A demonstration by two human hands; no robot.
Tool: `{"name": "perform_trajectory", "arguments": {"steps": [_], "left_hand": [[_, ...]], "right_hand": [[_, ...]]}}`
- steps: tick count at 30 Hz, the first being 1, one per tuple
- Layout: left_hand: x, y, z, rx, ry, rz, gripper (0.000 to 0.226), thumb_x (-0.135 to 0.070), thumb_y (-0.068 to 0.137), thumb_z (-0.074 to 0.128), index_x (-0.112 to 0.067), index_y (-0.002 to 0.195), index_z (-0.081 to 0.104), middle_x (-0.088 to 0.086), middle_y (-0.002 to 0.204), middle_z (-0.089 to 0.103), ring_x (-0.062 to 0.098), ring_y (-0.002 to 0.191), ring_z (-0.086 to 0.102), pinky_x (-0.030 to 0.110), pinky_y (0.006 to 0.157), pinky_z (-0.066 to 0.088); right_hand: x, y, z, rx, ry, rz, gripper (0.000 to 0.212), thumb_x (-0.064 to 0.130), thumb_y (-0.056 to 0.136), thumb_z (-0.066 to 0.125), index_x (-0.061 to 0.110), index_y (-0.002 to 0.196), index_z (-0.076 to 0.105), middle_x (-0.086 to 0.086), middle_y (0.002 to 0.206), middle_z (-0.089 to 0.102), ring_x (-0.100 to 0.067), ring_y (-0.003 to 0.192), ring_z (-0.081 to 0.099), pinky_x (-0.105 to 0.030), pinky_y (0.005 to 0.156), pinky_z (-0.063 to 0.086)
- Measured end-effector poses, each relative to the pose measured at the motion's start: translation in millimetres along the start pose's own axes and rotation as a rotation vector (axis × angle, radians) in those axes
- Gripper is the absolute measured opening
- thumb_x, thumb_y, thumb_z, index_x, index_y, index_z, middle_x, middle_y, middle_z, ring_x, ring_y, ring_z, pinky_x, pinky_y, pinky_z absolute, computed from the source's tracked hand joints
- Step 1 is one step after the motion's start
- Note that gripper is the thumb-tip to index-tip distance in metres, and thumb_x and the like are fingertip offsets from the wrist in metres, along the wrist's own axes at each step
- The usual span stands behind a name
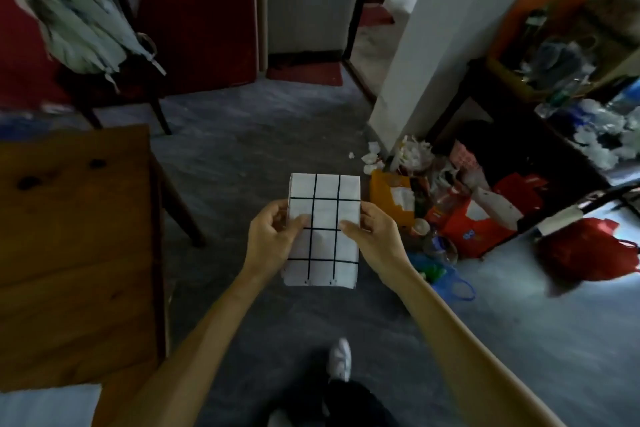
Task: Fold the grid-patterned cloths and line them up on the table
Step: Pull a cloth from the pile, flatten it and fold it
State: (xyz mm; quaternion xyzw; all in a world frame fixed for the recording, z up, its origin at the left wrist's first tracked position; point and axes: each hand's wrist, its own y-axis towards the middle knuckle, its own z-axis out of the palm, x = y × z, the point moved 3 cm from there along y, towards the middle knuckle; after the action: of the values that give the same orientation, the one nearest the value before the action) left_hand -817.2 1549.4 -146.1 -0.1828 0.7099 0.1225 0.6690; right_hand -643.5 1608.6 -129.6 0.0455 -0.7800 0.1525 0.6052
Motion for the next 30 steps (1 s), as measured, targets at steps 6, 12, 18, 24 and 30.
{"name": "perform_trajectory", "arguments": {"steps": [6,12,18,24,30], "left_hand": [[6,90,1,-0.07,0.107,-0.004,0.018,-0.022,0.086,0.068,-0.026,0.102,0.062,-0.011,0.098,0.068,-0.003,0.089,0.064,0.013,0.07,0.051],[-22,202,21,-0.239,0.206,0.0,0.022,-0.021,0.087,0.066,-0.017,0.109,0.061,-0.011,0.098,0.065,-0.01,0.086,0.06,0.006,0.067,0.048],[-51,297,21,-0.367,0.216,-0.019,0.024,-0.021,0.087,0.066,-0.017,0.11,0.06,-0.008,0.097,0.067,-0.004,0.085,0.064,0.011,0.065,0.051],[-42,377,-12,-0.487,0.261,-0.043,0.025,-0.019,0.087,0.067,-0.012,0.11,0.063,-0.006,0.092,0.069,0.0,0.082,0.065,0.015,0.07,0.053],[-24,467,-70,-0.615,0.209,-0.029,0.026,-0.018,0.088,0.064,-0.014,0.113,0.061,-0.011,0.094,0.065,-0.005,0.082,0.063,0.007,0.064,0.049]], "right_hand": [[-2,113,16,0.12,0.034,0.019,0.032,0.012,0.085,0.071,0.025,0.112,0.059,0.013,0.099,0.069,0.003,0.089,0.066,-0.018,0.072,0.054],[28,242,14,0.22,0.086,-0.017,0.03,0.013,0.086,0.069,0.028,0.109,0.058,0.01,0.099,0.069,0.002,0.089,0.066,-0.016,0.07,0.053],[78,359,22,0.344,0.105,-0.055,0.033,0.013,0.087,0.068,0.02,0.117,0.06,0.007,0.104,0.07,-0.006,0.094,0.067,-0.021,0.077,0.055],[96,449,74,0.457,0.079,-0.067,0.031,0.012,0.088,0.067,0.019,0.118,0.061,0.006,0.104,0.071,-0.006,0.094,0.068,-0.025,0.081,0.056],[123,536,152,0.565,-0.02,-0.128,0.027,0.012,0.088,0.067,0.021,0.113,0.062,0.006,0.105,0.07,-0.006,0.094,0.068,-0.023,0.079,0.056]]}}
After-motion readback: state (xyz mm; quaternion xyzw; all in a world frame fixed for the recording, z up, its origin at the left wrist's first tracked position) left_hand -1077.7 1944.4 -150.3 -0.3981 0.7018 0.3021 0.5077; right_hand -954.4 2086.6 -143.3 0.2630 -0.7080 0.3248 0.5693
